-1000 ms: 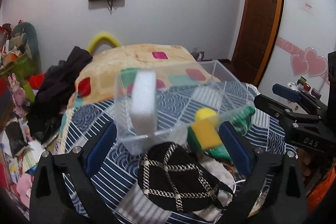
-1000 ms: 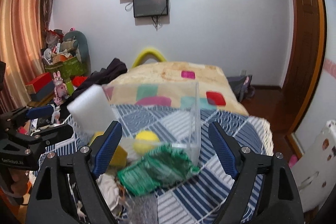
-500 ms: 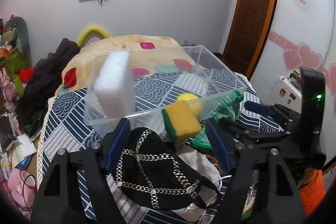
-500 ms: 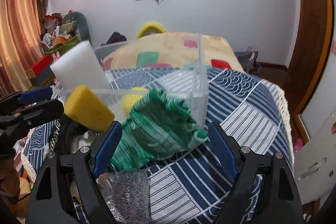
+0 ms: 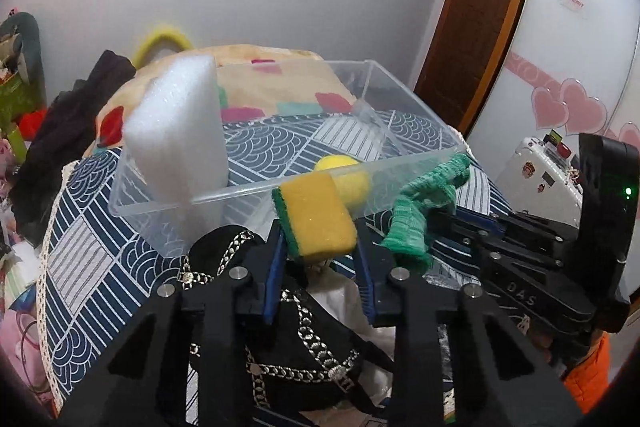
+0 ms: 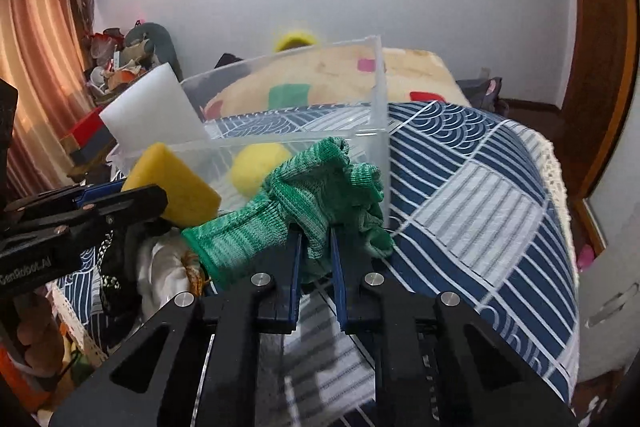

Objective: Organize soft objects
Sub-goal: 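Grasp the yellow-green sponge with left tool while right grasps green glove, then lower the sponge into the box with left tool while right drops glove in, then grasp the black chain cap with left tool while right grasps steel-wool bag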

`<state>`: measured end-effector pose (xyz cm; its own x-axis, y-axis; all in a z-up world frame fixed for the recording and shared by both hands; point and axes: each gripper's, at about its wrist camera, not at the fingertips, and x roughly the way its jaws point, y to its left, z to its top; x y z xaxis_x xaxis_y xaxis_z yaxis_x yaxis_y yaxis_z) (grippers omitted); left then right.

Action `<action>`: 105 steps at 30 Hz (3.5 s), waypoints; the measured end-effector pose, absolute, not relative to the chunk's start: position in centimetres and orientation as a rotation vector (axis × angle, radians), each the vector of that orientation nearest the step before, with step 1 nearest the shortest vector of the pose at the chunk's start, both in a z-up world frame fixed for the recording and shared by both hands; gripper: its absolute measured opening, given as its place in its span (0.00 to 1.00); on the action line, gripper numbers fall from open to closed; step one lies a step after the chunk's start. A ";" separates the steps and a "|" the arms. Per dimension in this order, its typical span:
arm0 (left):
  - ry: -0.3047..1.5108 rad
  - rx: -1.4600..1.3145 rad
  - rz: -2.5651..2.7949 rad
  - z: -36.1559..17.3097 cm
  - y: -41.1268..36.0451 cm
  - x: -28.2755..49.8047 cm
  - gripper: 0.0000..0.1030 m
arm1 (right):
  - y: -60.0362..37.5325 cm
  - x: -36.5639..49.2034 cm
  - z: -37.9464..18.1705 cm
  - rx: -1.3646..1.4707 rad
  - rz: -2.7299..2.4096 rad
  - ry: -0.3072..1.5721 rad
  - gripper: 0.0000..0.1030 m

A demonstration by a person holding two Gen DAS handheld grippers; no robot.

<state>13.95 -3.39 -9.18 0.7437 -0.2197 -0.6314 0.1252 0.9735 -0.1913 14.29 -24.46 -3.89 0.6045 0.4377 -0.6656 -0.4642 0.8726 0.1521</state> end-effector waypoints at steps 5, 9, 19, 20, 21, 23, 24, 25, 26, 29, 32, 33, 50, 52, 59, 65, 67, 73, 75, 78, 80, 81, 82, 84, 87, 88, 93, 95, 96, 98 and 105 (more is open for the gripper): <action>0.656 -0.143 -0.176 -7.8 -2.6 12.4 0.30 | -25.2 13.5 -2.7 -0.026 0.505 0.716 0.11; 0.613 -0.155 -0.159 -6.3 -1.8 11.6 0.30 | -25.3 12.9 -1.1 -0.027 0.502 0.669 0.11; 0.503 -0.152 -0.163 -2.6 -0.6 10.5 0.30 | -24.4 12.9 2.3 -0.047 0.499 0.545 0.11; 0.495 -0.149 -0.160 -2.3 -0.6 10.5 0.30 | -24.3 13.0 2.5 -0.047 0.497 0.535 0.11; 0.484 -0.143 -0.151 -2.0 -0.5 10.6 0.30 | -24.1 13.1 2.9 -0.049 0.493 0.521 0.11; 0.467 -0.131 -0.134 -1.7 -0.3 10.8 0.30 | -23.8 13.3 3.5 -0.057 0.489 0.497 0.11; 0.463 -0.130 -0.128 -1.6 -0.1 11.0 0.30 | -23.5 13.5 3.7 -0.059 0.487 0.485 0.11; 0.464 -0.133 -0.123 -1.6 0.2 11.2 0.30 | -23.5 13.6 3.8 -0.060 0.488 0.478 0.11; 0.471 -0.136 -0.116 -1.8 0.6 11.5 0.30 | -23.3 13.8 3.9 -0.061 0.488 0.471 0.11; 0.499 -0.144 -0.096 -2.6 1.2 12.5 0.30 | -22.6 14.4 3.9 -0.068 0.480 0.459 0.11; 0.530 -0.157 -0.086 -3.6 1.5 13.4 0.30 | -21.7 15.2 3.7 -0.068 0.477 0.466 0.11; 0.539 -0.158 -0.080 -4.1 1.5 13.8 0.30 | -21.5 15.6 3.4 -0.067 0.475 0.472 0.11; 0.636 -0.105 -0.093 -7.5 0.1 17.0 0.30 | -17.4 18.1 -0.6 -0.176 0.505 0.619 0.11; 0.643 -0.108 -0.096 -7.7 0.1 17.0 0.30 | -17.3 18.2 -0.8 -0.186 0.511 0.638 0.12; 0.655 -0.123 -0.114 -7.8 0.2 16.7 0.32 | -18.1 17.7 -0.3 -0.173 0.545 0.641 0.30; 0.641 -0.132 -0.117 -7.0 0.7 15.9 0.44 | -18.6 16.9 0.8 -0.151 0.542 0.601 0.44; 0.624 -0.122 -0.106 -6.4 0.8 15.5 0.49 | -19.0 16.5 1.2 -0.143 0.529 0.575 0.50; 0.556 -0.100 -0.081 -4.0 1.2 13.2 0.70 | -19.9 15.0 3.5 -0.127 0.509 0.491 0.60; 0.539 -0.087 -0.072 -3.4 1.2 12.5 0.77 | -20.2 14.4 4.0 -0.127 0.507 0.468 0.65; 0.540 -0.081 -0.086 -3.3 1.3 11.6 0.87 | -20.4 13.6 4.2 -0.125 0.505 0.451 0.68; 0.549 -0.083 -0.075 -3.6 1.3 11.1 0.90 | -20.7 13.3 4.0 -0.123 0.497 0.450 0.70; 0.556 -0.084 -0.072 -3.8 1.4 10.8 0.92 | -20.7 13.2 3.8 -0.121 0.493 0.451 0.72; 0.566 -0.089 -0.073 -4.2 1.5 10.6 0.93 | -20.8 13.0 3.6 -0.119 0.491 0.455 0.73; 0.585 -0.093 -0.076 -4.8 1.5 10.5 0.93 | -20.9 12.8 3.0 -0.114 0.489 0.473 0.75; 0.611 -0.081 -0.086 -6.0 1.3 10.1 0.93 | -21.0 12.5 1.7 -0.112 0.493 0.525 0.75; 0.624 -0.076 -0.087 -6.5 1.2 10.0 0.93 | -21.0 12.4 1.2 -0.112 0.492 0.542 0.75; 0.681 -0.078 -0.104 -8.7 0.8 9.9 0.93 | -21.2 12.0 -1.6 -0.113 0.490 0.641 0.75; 0.707 -0.091 -0.104 -9.6 0.7 10.2 0.93 | -21.5 11.8 -2.5 -0.110 0.486 0.675 0.75; 0.726 -0.100 -0.111 -10.1 0.6 10.4 0.93 | -21.8 11.7 -2.9 -0.106 0.483 0.688 0.75; 0.751 -0.110 -0.124 -11.0 0.3 10.6 0.93 | -22.3 11.3 -3.4 -0.095 0.483 0.711 0.75; 0.786 -0.163 -0.141 -12.8 0.0 10.8 0.76 | -23.2 9.8 -5.5 -0.087 0.510 0.787 0.75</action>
